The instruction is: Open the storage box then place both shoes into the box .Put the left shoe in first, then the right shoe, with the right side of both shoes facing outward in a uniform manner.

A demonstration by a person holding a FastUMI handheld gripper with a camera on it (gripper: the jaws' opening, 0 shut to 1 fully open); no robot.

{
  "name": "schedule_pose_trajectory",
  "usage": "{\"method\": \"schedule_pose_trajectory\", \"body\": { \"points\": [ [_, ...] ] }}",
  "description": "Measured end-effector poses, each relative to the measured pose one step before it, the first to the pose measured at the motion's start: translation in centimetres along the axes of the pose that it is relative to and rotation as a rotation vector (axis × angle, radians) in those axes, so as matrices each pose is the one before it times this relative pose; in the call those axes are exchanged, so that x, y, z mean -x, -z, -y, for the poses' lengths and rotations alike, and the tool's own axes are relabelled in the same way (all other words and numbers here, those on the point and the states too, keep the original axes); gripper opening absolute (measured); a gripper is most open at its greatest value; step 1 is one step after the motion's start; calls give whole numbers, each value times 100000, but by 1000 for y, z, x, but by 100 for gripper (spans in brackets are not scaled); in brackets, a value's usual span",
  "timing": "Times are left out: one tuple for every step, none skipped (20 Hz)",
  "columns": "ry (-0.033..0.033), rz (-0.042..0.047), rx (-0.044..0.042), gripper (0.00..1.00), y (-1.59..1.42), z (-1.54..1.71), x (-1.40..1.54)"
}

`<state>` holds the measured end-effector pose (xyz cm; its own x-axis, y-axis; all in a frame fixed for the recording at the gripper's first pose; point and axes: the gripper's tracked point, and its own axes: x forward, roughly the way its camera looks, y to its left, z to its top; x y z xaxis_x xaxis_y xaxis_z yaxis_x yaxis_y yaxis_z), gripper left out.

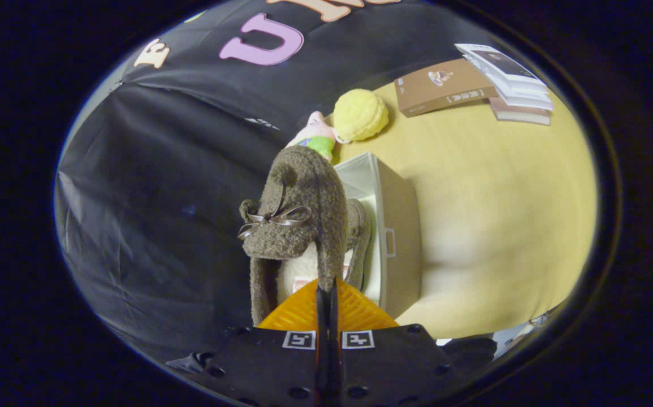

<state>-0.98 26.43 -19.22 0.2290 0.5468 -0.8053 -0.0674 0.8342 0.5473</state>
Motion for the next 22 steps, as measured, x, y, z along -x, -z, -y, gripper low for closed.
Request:
{"method": "schedule_pose_trajectory", "body": {
  "points": [
    [2671,-727,441,3,146,180,-1198],
    [3204,-256,507,3,127,281,-1030],
    [3202,13,648,3,88,287,-960],
    [3134,134,684,4,413,-36,-742],
    [2972,723,1534,3,154,210,-688],
    [3131,536,1355,3,170,344,-775],
    [2832,90,905,3,270,381,-736],
    [3026,118,1089,3,360,357,-724],
    [2919,152,1125,3,117,410,-770],
    [2803,-10,897,3,405,498,-641],
    [1701,622,866,3,107,131,-335],
    [2146,938,1361,3,102,-141,-111],
    [1643,1060,1768,3,-93,-52,-55],
    [1971,952,2541,3,-77,-7,-139],
    [1460,747,2122,3,69,-31,-117],
    [823,493,1231,3,106,-50,-152],
    [407,499,36,3,-107,-25,-123],
    [-1060,861,-579,7,-67,-177,106],
    [-752,1152,-667,10,-247,-141,188],
    [-1394,1150,-265,14,-417,-169,309],
    [-3849,792,-941,24,-115,-600,411],
    [-4796,823,-680,35,-170,-1087,255]
  ]
}}
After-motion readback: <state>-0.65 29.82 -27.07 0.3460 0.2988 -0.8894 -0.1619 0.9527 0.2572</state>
